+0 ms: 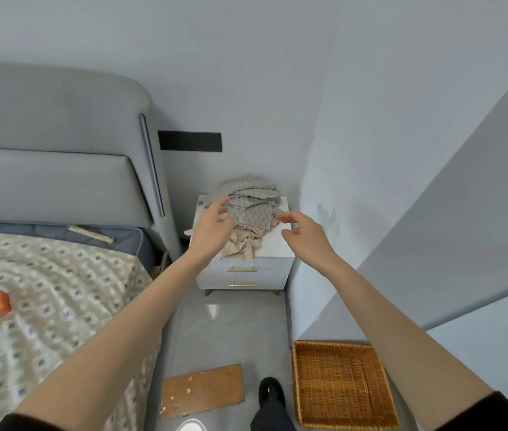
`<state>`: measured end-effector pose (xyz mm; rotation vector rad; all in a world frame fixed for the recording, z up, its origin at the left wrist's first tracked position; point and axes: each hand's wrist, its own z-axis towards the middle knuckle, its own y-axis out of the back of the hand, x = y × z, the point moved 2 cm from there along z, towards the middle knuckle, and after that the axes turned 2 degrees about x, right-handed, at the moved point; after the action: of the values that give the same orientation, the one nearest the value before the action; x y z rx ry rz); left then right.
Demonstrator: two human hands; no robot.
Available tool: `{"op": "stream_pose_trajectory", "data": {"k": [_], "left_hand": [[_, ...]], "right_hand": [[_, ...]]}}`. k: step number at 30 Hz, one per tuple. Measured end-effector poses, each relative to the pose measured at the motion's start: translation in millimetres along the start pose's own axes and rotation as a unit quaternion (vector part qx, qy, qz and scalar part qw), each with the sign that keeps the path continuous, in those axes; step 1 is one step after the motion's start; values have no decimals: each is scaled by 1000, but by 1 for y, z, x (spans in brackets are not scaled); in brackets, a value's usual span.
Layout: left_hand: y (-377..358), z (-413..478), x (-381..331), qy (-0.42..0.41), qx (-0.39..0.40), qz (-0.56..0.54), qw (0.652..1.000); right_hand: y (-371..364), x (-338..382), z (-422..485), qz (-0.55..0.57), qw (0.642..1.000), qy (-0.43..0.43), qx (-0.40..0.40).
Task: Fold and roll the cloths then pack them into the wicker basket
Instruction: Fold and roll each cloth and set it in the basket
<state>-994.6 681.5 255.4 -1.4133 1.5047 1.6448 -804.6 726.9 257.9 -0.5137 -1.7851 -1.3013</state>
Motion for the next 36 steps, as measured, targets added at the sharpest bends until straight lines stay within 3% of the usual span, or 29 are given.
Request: {"op": "stream_pose_trajectory", "data": {"k": [5, 16, 26, 36], "left_hand": [[-16, 58, -6, 7, 1, 2, 1000], [-11, 142, -25, 22, -32, 6, 999], [0, 208, -10, 33, -58, -1, 998], [14, 336, 31, 11, 2, 49, 999]], "right_hand": [[8, -14, 63, -47, 999, 14, -9], [18, -14, 166, -34, 999, 5, -36], [-6, -20, 231, 36, 998, -32, -34], [-57, -37, 335, 53, 995, -75, -40]]}}
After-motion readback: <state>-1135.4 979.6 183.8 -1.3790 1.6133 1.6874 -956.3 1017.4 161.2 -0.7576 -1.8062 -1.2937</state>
